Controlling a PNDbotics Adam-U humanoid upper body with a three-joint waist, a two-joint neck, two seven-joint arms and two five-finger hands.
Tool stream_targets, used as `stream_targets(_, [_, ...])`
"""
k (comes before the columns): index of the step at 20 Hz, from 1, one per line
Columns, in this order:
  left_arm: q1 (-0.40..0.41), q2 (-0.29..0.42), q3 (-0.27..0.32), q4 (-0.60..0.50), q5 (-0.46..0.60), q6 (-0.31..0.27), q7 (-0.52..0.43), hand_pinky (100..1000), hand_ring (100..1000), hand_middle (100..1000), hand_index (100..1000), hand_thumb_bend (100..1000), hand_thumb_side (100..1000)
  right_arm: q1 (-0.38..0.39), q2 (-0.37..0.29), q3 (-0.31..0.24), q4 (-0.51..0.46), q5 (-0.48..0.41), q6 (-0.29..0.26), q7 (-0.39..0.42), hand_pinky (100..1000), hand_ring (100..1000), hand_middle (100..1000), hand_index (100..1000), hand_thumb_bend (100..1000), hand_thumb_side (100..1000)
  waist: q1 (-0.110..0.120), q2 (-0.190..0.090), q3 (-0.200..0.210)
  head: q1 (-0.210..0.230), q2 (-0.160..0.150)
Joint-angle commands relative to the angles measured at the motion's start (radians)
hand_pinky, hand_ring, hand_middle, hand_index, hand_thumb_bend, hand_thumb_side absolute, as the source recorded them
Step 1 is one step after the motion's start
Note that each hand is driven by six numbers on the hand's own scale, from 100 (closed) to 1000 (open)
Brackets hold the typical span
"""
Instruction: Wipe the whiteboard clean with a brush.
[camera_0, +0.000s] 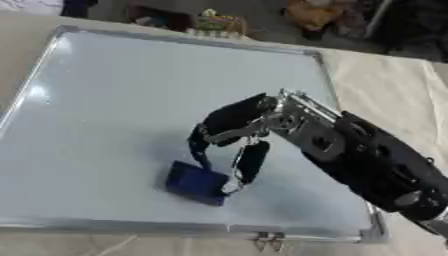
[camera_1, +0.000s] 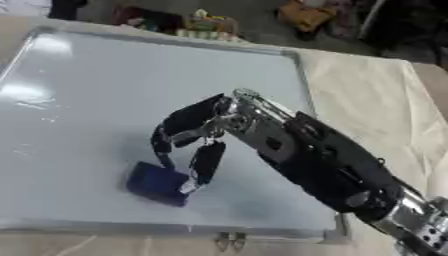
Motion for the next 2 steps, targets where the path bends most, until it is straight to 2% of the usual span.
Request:
stream_targets(1, [-0.008,0.007,-0.003,-0.011,0.004,0.0,-0.003,441,483,422,612,100,950,-0.011,-0.038,-0.032,-0.046,-0.026,-0.029,0.031,677,765,703,616,379,567,0.007,-0.019,-0.002,0.002,-0.014])
stream_targets(2, [-0.008,0.007,-0.003,-0.011,0.005,0.0,-0.003,442,483,422,612,100,949,-0.009,-0.043,-0.041,-0.058,-0.032,-0.022,0.024,675,761,697,616,399,568,0.008,-0.019,-0.003,0.004,-0.015])
